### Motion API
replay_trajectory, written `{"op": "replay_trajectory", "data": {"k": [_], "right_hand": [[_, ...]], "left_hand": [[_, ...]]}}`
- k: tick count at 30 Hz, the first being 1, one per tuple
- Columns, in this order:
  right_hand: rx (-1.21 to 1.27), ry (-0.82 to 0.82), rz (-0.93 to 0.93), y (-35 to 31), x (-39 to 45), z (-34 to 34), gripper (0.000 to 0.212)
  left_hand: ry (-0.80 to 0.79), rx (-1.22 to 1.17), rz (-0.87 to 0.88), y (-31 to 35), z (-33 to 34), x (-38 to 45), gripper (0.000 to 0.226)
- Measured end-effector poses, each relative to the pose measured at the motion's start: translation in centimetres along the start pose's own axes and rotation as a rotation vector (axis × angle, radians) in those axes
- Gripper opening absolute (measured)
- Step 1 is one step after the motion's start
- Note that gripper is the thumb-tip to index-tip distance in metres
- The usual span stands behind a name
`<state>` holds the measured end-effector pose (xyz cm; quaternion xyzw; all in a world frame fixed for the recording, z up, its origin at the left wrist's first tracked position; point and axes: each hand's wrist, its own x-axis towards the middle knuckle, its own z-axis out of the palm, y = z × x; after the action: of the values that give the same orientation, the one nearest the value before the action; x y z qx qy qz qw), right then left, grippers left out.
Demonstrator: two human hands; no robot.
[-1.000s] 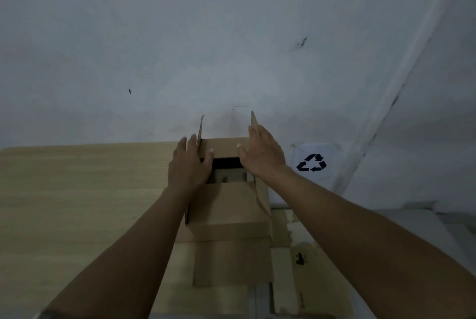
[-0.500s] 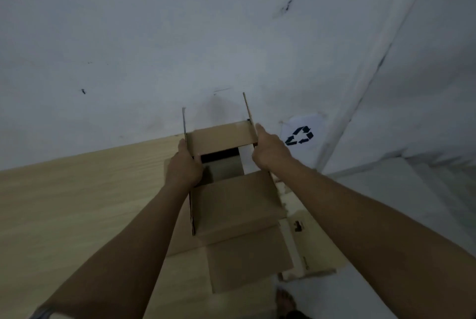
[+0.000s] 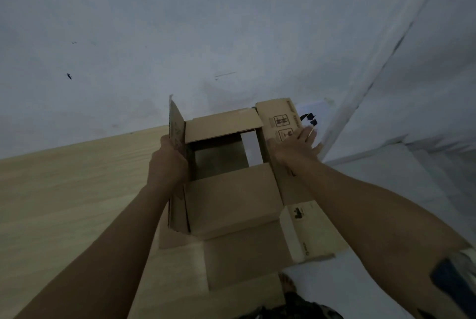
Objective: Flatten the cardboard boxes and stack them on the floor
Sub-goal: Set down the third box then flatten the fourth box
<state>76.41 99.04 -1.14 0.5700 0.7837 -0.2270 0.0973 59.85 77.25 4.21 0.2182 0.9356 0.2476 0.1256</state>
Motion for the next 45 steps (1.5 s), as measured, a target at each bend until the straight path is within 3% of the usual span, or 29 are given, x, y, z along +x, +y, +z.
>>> {"op": "replay_trajectory", "data": {"k": [4, 7, 11, 14, 16, 19, 22, 24, 27, 29, 31, 35, 37, 40, 43, 45], "right_hand": [[0.09, -0.148, 0.014, -0.6, 1.7, 2.7, 0.126], [0.178, -0.209, 0.011, -1.0, 2.4, 3.8, 0.104], [0.323, -0.281, -0.049, -1.4, 2.8, 4.0, 0.078], [0.416, -0.293, -0.077, -1.1, 3.2, 4.4, 0.069], [0.426, -0.299, -0.105, -0.7, 3.0, 4.2, 0.065], [0.438, -0.297, -0.135, -0.4, 3.1, 4.5, 0.062], [0.478, -0.276, -0.137, -0.3, 3.1, 4.5, 0.059], [0.513, -0.281, -0.134, -0.4, 2.8, 4.5, 0.061], [0.548, -0.275, -0.126, -0.8, 2.2, 4.2, 0.071], [0.57, -0.279, -0.104, -0.9, 1.6, 3.8, 0.082], [0.54, -0.215, -0.114, -0.9, 0.8, 2.9, 0.08], [0.392, 0.11, -0.328, -2.0, -2.1, 1.1, 0.041], [0.279, -0.011, -0.499, -3.4, -4.1, 0.7, 0.035], [0.018, -0.329, -0.549, -6.1, -6.9, 0.5, 0.048], [-0.201, -0.393, -0.512, -7.5, -8.5, -0.6, 0.049], [-0.236, -0.439, -0.478, -7.4, -9.5, -1.6, 0.052]], "left_hand": [[0.042, 0.036, 0.024, -1.0, -0.3, 0.2, 0.022], [0.078, 0.06, 0.042, -1.9, -0.7, 0.4, 0.032], [0.136, 0.311, 0.114, -3.0, -1.3, 0.3, 0.071], [0.135, 0.52, 0.101, -4.5, -1.2, 1.0, 0.075], [0.031, 0.579, 0.041, -5.4, -0.2, 1.5, 0.076], [-0.17, 0.312, -0.137, -5.8, 2.6, 1.5, 0.096], [-0.215, 0.009, -0.223, -6.2, 4.7, 2.1, 0.108], [-0.243, -0.135, -0.307, -6.3, 4.9, 2.5, 0.098], [-0.335, -0.34, -0.31, -7.0, 5.6, 2.1, 0.034], [-0.366, -0.376, -0.279, -7.2, 6.0, 1.9, 0.019], [-0.391, -0.343, -0.236, -7.4, 6.0, 2.1, 0.019], [-0.424, -0.193, -0.168, -8.0, 4.8, 3.6, 0.029], [-0.432, -0.16, -0.192, -8.3, 4.5, 4.3, 0.036], [-0.433, -0.102, -0.206, -7.8, 4.5, 4.9, 0.049], [-0.406, 0.053, -0.131, -7.4, 4.4, 5.0, 0.06], [-0.342, 0.15, -0.05, -7.6, 4.0, 4.7, 0.079]]}}
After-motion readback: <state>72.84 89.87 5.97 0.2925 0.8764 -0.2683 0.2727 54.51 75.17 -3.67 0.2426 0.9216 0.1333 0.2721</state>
